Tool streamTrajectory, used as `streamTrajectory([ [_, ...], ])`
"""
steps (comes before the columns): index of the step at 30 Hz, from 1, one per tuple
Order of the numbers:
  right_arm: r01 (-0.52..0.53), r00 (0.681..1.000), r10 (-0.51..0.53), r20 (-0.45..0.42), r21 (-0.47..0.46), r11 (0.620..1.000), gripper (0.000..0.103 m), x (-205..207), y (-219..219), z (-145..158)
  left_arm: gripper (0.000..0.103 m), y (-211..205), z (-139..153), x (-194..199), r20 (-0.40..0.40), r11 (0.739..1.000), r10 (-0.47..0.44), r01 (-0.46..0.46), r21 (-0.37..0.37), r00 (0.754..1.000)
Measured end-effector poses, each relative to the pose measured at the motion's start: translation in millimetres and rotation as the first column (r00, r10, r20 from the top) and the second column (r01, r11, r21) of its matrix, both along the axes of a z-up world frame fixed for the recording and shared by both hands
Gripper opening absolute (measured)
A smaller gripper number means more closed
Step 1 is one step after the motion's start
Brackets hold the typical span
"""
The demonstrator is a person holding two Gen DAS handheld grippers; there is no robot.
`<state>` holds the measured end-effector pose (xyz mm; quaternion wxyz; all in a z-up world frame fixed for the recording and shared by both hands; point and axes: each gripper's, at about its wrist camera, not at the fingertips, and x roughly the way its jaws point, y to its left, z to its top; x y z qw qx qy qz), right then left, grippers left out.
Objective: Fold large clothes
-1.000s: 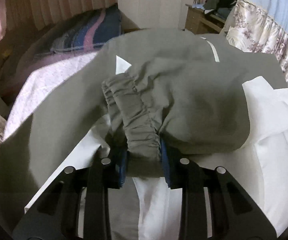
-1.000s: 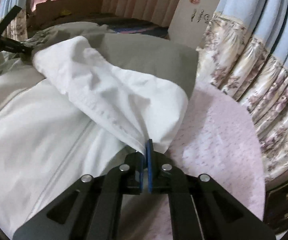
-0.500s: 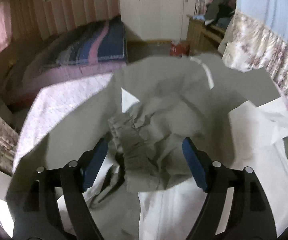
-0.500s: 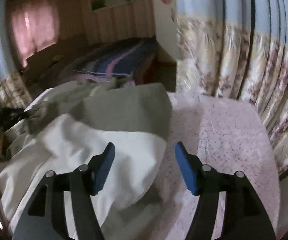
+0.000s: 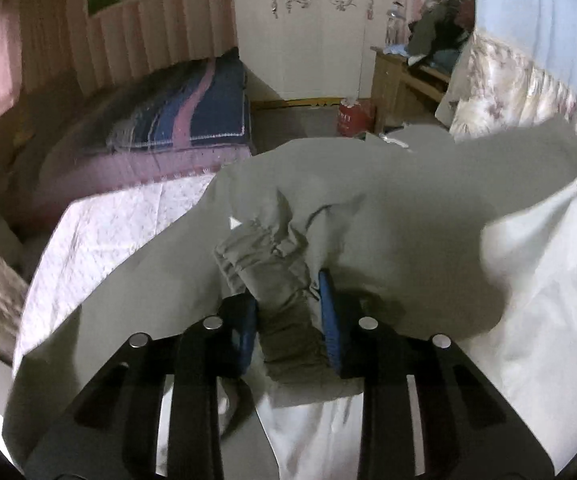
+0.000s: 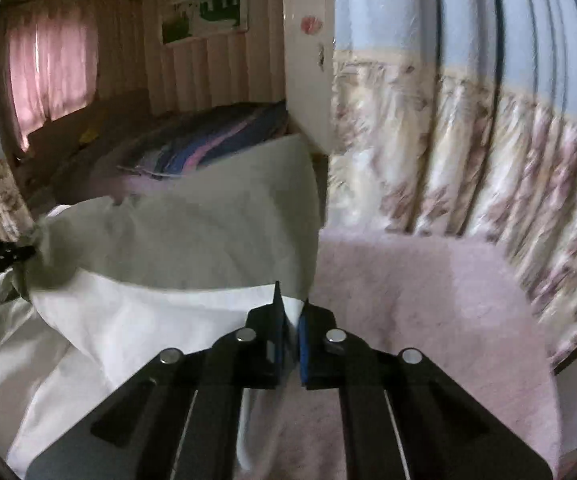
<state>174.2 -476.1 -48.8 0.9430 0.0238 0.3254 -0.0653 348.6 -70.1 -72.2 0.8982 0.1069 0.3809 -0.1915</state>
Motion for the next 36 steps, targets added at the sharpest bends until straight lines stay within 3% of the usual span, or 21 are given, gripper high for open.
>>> streamTrajectory([
  [2, 0.014, 0.994, -0.014, -0.109, -0.002, 1.0, 0.006, 16, -5, -24, 0.029, -7, -23, 12, -0.06, 0.999, -0.002, 0.004, 0.036, 0.998],
  [4, 0.026, 0.985, -0.028, -0.172, -0.015, 1.0, 0.018, 20, -7, -41, 0.029, -11, -36, 15, -0.049, 0.997, 0.006, -0.003, 0.077, 0.999],
  [7, 0.059, 0.992, -0.051, -0.114, 0.065, 0.996, 0.04, -1, -18, -24, 0.032, -10, -25, 9, -0.025, 0.996, 0.015, -0.013, 0.083, 1.0],
  [10, 0.027, 0.999, -0.025, -0.039, 0.041, 0.999, 0.046, -34, -9, 4, 0.049, -3, -8, -3, 0.007, 0.994, 0.035, -0.035, 0.105, 0.999],
  [12, -0.03, 1.0, 0.03, -0.007, 0.009, 1.0, 0.046, -48, 10, 14, 0.066, 3, 3, -15, 0.021, 0.996, 0.03, -0.032, 0.089, 0.999],
  [14, -0.076, 0.997, 0.076, 0.0, 0.004, 0.997, 0.046, -52, 26, 15, 0.069, 5, 7, -22, 0.01, 0.999, 0.018, -0.019, 0.05, 1.0],
  [17, -0.114, 0.991, 0.114, -0.073, 0.003, 0.993, 0.043, -42, 40, -5, 0.069, -1, -3, -24, -0.018, 0.999, 0.015, -0.014, 0.045, 1.0],
  [19, -0.115, 0.984, 0.115, -0.139, 0.007, 0.993, 0.024, -34, 41, -30, 0.068, -5, -17, -19, -0.049, 0.998, 0.021, -0.017, 0.067, 0.999],
  [23, -0.112, 0.973, 0.111, -0.202, 0.005, 0.994, 0.024, -29, 40, -59, 0.067, -6, -30, -17, -0.056, 0.997, 0.013, -0.009, 0.077, 0.998],
  [26, -0.124, 0.976, 0.126, -0.18, 0.02, 0.992, 0.025, -32, 42, -45, 0.067, -3, -20, -21, -0.046, 0.998, 0.02, -0.017, 0.067, 0.999],
  [28, -0.131, 0.985, 0.135, -0.103, 0.045, 0.99, 0.027, -44, 44, -19, 0.068, 2, -7, -27, -0.033, 0.999, 0.028, -0.027, 0.047, 0.999],
  [29, -0.135, 0.987, 0.139, -0.076, 0.048, 0.99, 0.027, -50, 45, -10, 0.075, 7, 2, -32, -0.017, 0.999, 0.034, -0.033, 0.035, 0.999],
  [30, -0.141, 0.989, 0.143, -0.044, 0.045, 0.989, 0.034, -58, 49, 2, 0.089, 13, 9, -38, -0.004, 0.999, 0.038, -0.038, 0.027, 0.999],
  [31, -0.137, 0.991, 0.137, 0.0, 0.026, 0.99, 0.051, -69, 54, 19, 0.094, 18, 16, -44, 0.01, 0.999, 0.045, -0.045, 0.019, 0.999],
  [33, -0.129, 0.99, 0.129, 0.049, 0.003, 0.992, 0.072, -78, 62, 35, 0.099, 33, 33, -61, 0.048, 0.998, 0.061, -0.061, 0.003, 0.997],
  [35, -0.132, 0.986, 0.132, 0.103, -0.004, 0.991, 0.083, -89, 68, 54, 0.1, 49, 47, -78, 0.069, 0.997, 0.076, -0.076, -0.005, 0.995],
  [36, -0.124, 0.986, 0.124, 0.115, -0.003, 0.992, 0.096, -94, 70, 60, 0.1, 56, 52, -84, 0.074, 0.996, 0.086, -0.086, -0.007, 0.993],
])
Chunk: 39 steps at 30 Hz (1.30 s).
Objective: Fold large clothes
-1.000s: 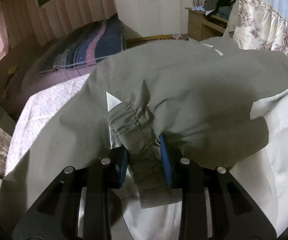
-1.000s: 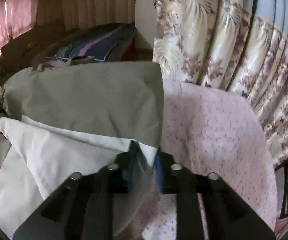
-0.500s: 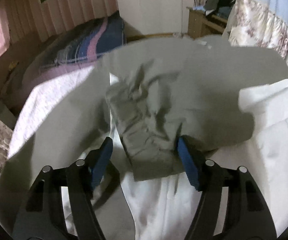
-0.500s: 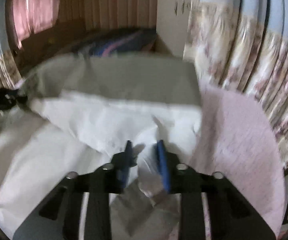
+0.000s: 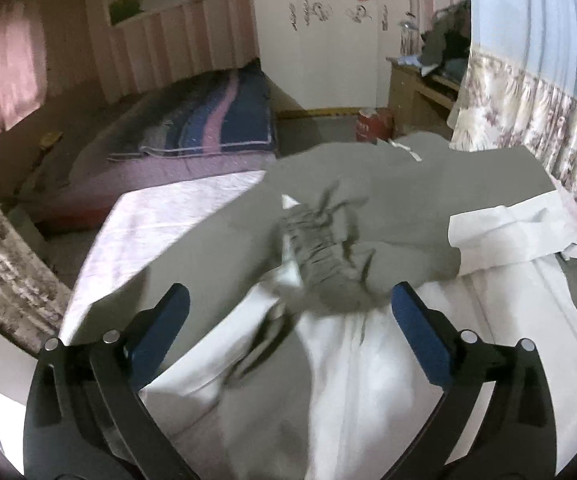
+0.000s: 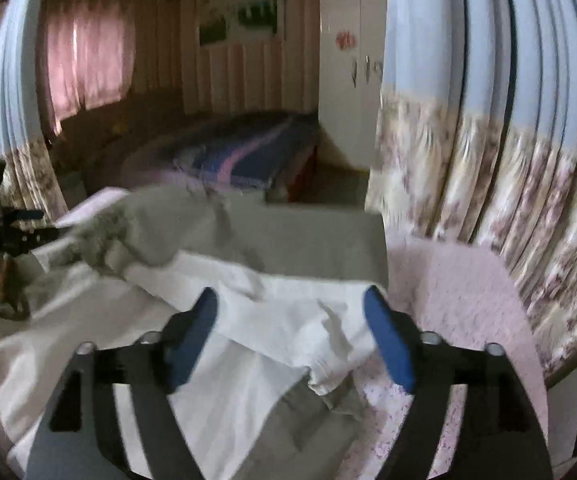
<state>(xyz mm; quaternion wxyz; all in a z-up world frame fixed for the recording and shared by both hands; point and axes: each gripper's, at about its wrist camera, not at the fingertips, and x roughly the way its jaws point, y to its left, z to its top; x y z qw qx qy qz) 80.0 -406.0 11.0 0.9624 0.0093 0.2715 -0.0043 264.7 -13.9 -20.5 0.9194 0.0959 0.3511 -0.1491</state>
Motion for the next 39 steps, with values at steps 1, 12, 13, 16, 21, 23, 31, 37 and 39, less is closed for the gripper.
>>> streamTrajectory([
  [1, 0.015, 1.0, -0.015, 0.001, 0.005, 1.0, 0.101, -5, 2, 5, 0.1, 12, 6, -9, 0.004, 1.0, 0.021, -0.021, -0.004, 1.0],
  [12, 0.071, 0.997, -0.072, 0.005, 0.046, 0.996, 0.101, -34, 17, 6, 0.1, 103, -13, -57, -0.05, 0.988, 0.146, -0.143, 0.051, 0.988],
  [13, 0.078, 0.997, -0.078, 0.001, 0.046, 0.996, 0.101, -33, 18, 5, 0.1, 110, -17, -59, -0.067, 0.987, 0.154, -0.151, 0.048, 0.986],
  [16, 0.099, 0.995, -0.099, 0.004, 0.032, 0.995, 0.101, -32, 21, 3, 0.1, 127, -27, -67, -0.106, 0.985, 0.173, -0.171, 0.026, 0.979],
  [21, 0.104, 0.995, -0.104, -0.011, 0.025, 0.994, 0.101, -28, 23, -1, 0.099, 130, -42, -87, -0.171, 0.978, 0.204, -0.21, -0.018, 0.964],
  [23, 0.104, 0.995, -0.104, -0.015, 0.032, 0.994, 0.101, -26, 24, -3, 0.096, 126, -49, -90, -0.181, 0.97, 0.237, -0.242, -0.005, 0.954],
  [31, 0.108, 0.993, -0.108, -0.042, -0.001, 0.994, 0.101, -25, 26, -13, 0.03, 106, -87, -75, -0.298, 0.974, 0.215, -0.227, -0.007, 0.93],
  [37, 0.103, 0.992, -0.107, -0.071, -0.065, 0.993, 0.101, -17, 16, -32, 0.002, 115, -75, -52, -0.283, 0.981, 0.175, -0.19, -0.027, 0.943],
  [39, 0.096, 0.992, -0.102, -0.076, -0.078, 0.992, 0.101, -12, 12, -39, 0.001, 117, -65, -42, -0.251, 0.982, 0.178, -0.188, -0.017, 0.952],
])
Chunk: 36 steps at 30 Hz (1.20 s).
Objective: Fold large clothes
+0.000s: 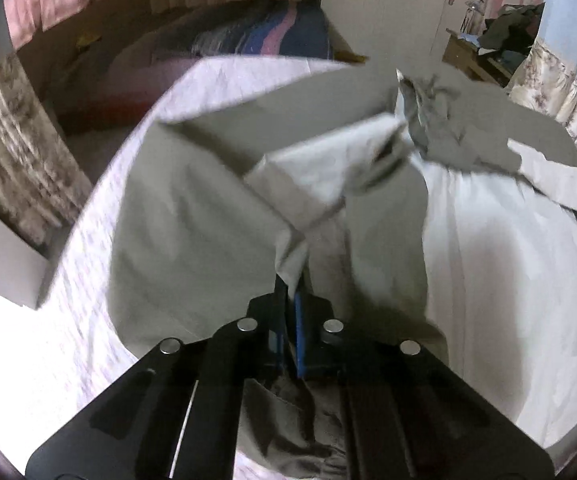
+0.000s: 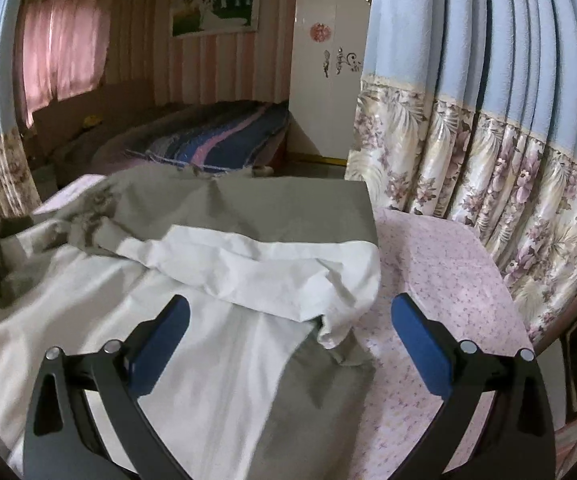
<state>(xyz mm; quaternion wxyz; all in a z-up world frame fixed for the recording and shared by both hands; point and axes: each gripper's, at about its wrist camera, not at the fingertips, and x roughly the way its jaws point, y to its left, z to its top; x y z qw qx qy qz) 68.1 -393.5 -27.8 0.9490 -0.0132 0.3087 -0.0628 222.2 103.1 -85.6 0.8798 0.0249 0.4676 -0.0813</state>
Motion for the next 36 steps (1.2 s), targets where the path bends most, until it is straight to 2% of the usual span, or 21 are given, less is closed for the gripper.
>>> streamTrajectory([
  [5, 0.005, 0.999, -0.006, -0.033, -0.018, 1.0, 0.101, 14, -9, -17, 0.001, 11, 34, 26, 0.047, 0.997, 0.024, -0.02, -0.07, 0.999],
  [7, 0.006, 0.999, -0.006, -0.037, -0.017, 1.0, 0.101, 18, -12, -20, 0.001, 12, 54, 35, 0.071, 0.993, 0.014, -0.005, -0.121, 0.997],
  [11, 0.004, 0.999, -0.005, -0.032, -0.024, 1.0, 0.101, 26, -18, -20, 0.001, 2, 101, 51, 0.13, 0.97, -0.031, 0.061, -0.235, 0.991],
  [15, 0.012, 1.0, -0.012, -0.016, -0.02, 1.0, 0.101, 36, -29, -12, 0.001, -41, 134, 71, 0.169, 0.935, -0.129, 0.177, -0.308, 0.977],
  [19, 0.026, 1.0, -0.026, -0.003, -0.034, 0.999, 0.101, 45, -41, -4, 0.001, -109, 133, 93, 0.166, 0.909, -0.237, 0.279, -0.309, 0.957],
  [22, 0.034, 0.999, -0.034, -0.003, -0.037, 0.999, 0.101, 53, -48, -2, 0.001, -165, 109, 112, 0.122, 0.891, -0.307, 0.33, -0.313, 0.944],
  [25, 0.034, 0.999, -0.034, -0.009, -0.044, 0.998, 0.101, 60, -51, -3, 0.002, -216, 71, 125, 0.071, 0.898, -0.353, 0.359, -0.254, 0.933],
  [28, 0.031, 0.999, -0.032, -0.021, -0.042, 0.999, 0.101, 65, -52, -8, 0.014, -247, 35, 137, 0.005, 0.918, -0.361, 0.357, -0.176, 0.932],
  [29, 0.028, 0.999, -0.03, -0.028, -0.041, 0.999, 0.101, 67, -53, -11, 0.024, -252, 28, 140, 0.0, 0.926, -0.352, 0.349, -0.146, 0.936],
  [30, 0.026, 0.999, -0.027, -0.033, -0.039, 0.999, 0.101, 68, -53, -14, 0.038, -250, 25, 141, 0.002, 0.93, -0.348, 0.345, -0.124, 0.938],
  [31, 0.024, 0.999, -0.026, -0.036, -0.037, 0.999, 0.101, 69, -53, -16, 0.048, -246, 27, 141, 0.005, 0.934, -0.344, 0.343, -0.098, 0.939],
  [32, 0.021, 0.999, -0.022, -0.037, -0.032, 0.999, 0.101, 70, -52, -17, 0.07, -245, 29, 138, 0.015, 0.937, -0.341, 0.341, -0.075, 0.94],
  [33, 0.016, 0.999, -0.017, -0.035, -0.026, 1.0, 0.101, 71, -52, -17, 0.08, -243, 35, 133, 0.04, 0.935, -0.347, 0.349, -0.06, 0.937],
  [36, -0.019, 1.0, 0.019, -0.018, -0.001, 1.0, 0.101, 72, -43, -11, 0.094, -238, 57, 114, 0.135, 0.936, -0.351, 0.347, 0.059, 0.926],
])
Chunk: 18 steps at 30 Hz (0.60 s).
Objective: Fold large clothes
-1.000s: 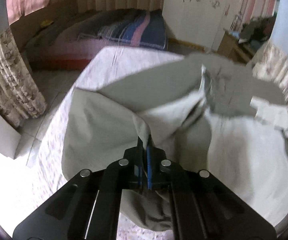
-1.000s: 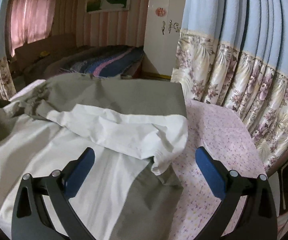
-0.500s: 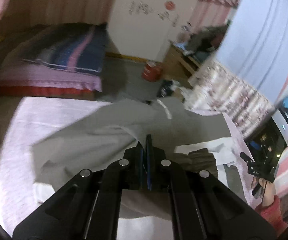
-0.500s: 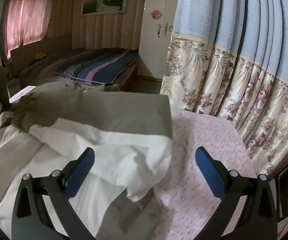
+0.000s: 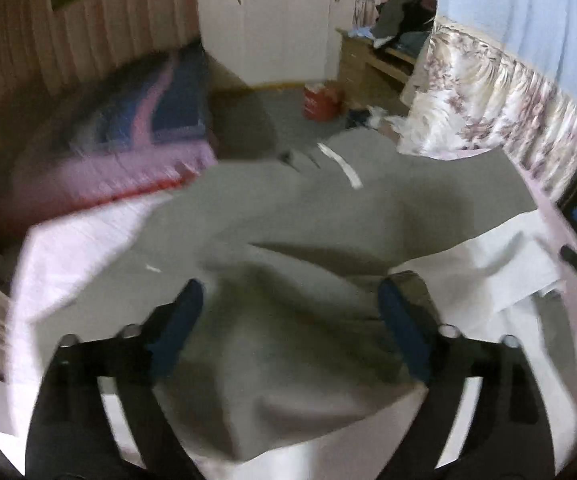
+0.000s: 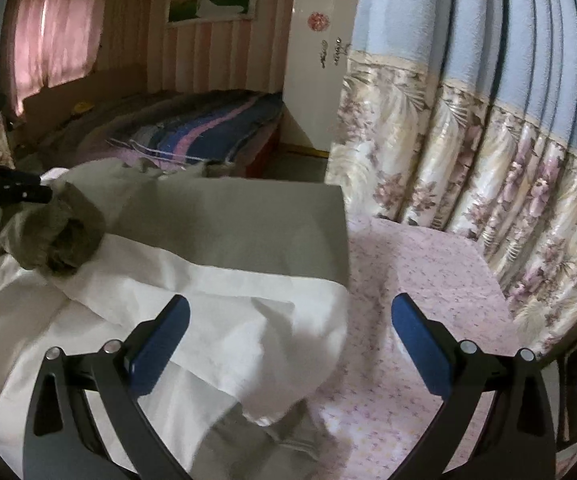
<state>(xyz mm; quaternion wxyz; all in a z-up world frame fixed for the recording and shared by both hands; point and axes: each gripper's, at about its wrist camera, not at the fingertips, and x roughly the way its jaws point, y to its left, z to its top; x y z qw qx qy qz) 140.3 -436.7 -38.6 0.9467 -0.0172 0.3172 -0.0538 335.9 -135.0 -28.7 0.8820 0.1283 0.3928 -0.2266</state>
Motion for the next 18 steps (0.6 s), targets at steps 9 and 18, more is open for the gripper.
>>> streamTrajectory([
  [9, -0.153, 0.988, 0.153, -0.003, 0.011, 0.988, 0.1, 17, 60, 12, 0.099, 89, 21, -6, 0.116, 0.99, 0.095, -0.106, 0.094, 0.989],
  [18, -0.235, 0.965, 0.255, -0.066, 0.22, 0.947, 0.099, 54, 115, 5, 0.098, 183, -20, -6, 0.036, 0.976, 0.218, -0.217, -0.015, 0.975],
])
